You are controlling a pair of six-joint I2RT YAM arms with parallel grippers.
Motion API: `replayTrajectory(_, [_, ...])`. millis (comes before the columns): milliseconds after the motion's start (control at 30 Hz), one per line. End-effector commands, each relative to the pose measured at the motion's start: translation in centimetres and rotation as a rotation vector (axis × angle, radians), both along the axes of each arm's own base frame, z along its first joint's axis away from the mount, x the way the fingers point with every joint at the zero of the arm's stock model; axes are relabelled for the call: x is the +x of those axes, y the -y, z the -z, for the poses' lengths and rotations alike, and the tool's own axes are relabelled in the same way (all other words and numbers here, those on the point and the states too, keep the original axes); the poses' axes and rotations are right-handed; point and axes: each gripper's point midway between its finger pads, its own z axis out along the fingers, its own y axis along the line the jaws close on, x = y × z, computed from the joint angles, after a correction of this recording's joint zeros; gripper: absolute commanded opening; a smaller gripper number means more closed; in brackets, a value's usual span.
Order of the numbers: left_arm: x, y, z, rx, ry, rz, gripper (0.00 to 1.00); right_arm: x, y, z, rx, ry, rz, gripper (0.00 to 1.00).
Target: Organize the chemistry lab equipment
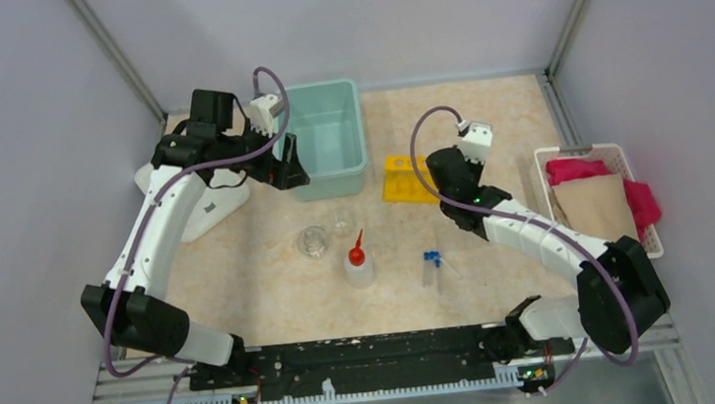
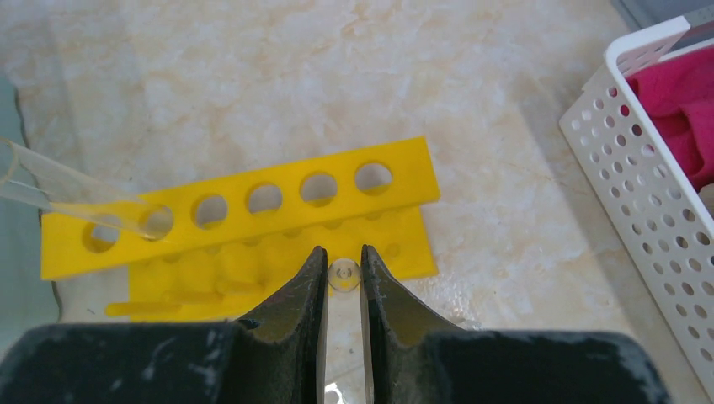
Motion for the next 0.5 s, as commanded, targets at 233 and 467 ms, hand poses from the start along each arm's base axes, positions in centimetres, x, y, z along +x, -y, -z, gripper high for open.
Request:
replayTrajectory(233, [0.1, -0.3, -0.6, 0.0, 0.022, 0.0, 0.99, 2.5, -0.2, -2.9, 0.012, 0.118, 0.041, 0.0])
replayTrajectory(467, [0.3, -0.2, -0.4, -0.001, 0.016, 0.002, 0.99, 2.7, 0.3, -2.0, -0.004, 0.098, 0.05, 0.0])
